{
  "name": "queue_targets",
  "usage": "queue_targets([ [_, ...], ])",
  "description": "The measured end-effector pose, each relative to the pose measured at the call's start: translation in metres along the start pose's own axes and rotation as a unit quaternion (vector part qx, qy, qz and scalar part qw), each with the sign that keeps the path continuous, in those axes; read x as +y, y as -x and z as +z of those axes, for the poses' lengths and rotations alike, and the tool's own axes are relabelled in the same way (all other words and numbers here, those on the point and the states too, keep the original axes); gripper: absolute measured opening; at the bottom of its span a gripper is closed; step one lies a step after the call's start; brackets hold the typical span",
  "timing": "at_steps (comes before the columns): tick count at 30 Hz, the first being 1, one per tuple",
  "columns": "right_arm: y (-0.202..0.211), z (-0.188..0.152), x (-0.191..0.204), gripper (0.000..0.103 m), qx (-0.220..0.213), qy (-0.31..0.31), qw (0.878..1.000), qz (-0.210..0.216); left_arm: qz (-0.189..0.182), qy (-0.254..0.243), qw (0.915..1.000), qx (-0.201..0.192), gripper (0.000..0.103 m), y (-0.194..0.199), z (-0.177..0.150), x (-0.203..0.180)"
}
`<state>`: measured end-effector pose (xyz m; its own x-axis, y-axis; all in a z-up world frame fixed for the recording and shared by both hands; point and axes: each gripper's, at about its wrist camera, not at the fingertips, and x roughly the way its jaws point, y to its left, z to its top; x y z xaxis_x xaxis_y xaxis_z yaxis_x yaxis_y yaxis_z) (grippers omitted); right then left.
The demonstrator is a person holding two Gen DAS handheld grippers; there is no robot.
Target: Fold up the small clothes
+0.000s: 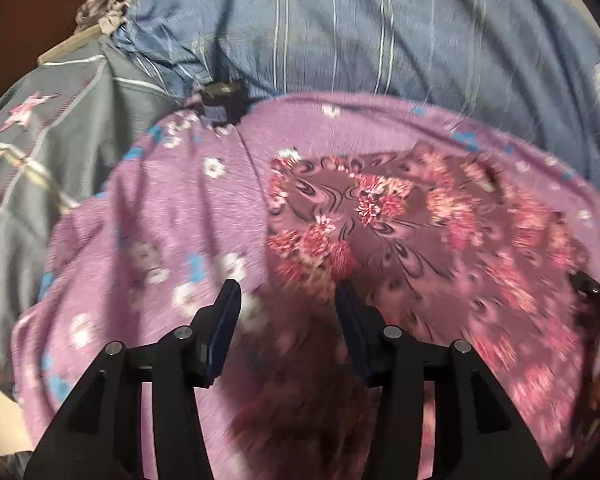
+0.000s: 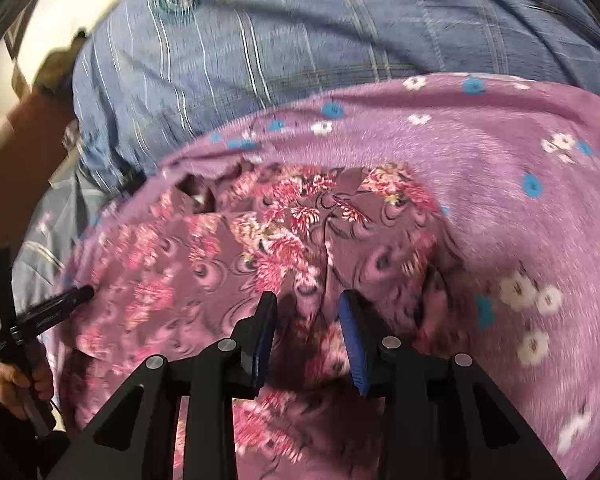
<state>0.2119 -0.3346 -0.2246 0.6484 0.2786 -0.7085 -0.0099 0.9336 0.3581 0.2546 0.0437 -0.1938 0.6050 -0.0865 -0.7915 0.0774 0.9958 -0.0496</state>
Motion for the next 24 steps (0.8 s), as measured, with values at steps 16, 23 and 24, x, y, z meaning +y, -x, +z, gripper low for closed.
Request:
queue_targets([
  [16,0.143,-0.167,-0.015,0.064,-0.024,-0.059,0.994,0.089,-0.071,-0.015,0.995,0.069,0.075,0.063,-0.188,0.03],
  [23,0.15,-0.237,-0.047,0.065,0.052,-0.134,0.987,0.072,-0.025,-0.024,0.9984,0.045,0.084,0.045,-0.192,0.003],
  [24,0.147,-0.243,-0.049,0.065,0.059,-0.143,0.985,0.078,-0.029,-0.02,0.9986,0.04,0.084,0.046,-0.193,0.003],
])
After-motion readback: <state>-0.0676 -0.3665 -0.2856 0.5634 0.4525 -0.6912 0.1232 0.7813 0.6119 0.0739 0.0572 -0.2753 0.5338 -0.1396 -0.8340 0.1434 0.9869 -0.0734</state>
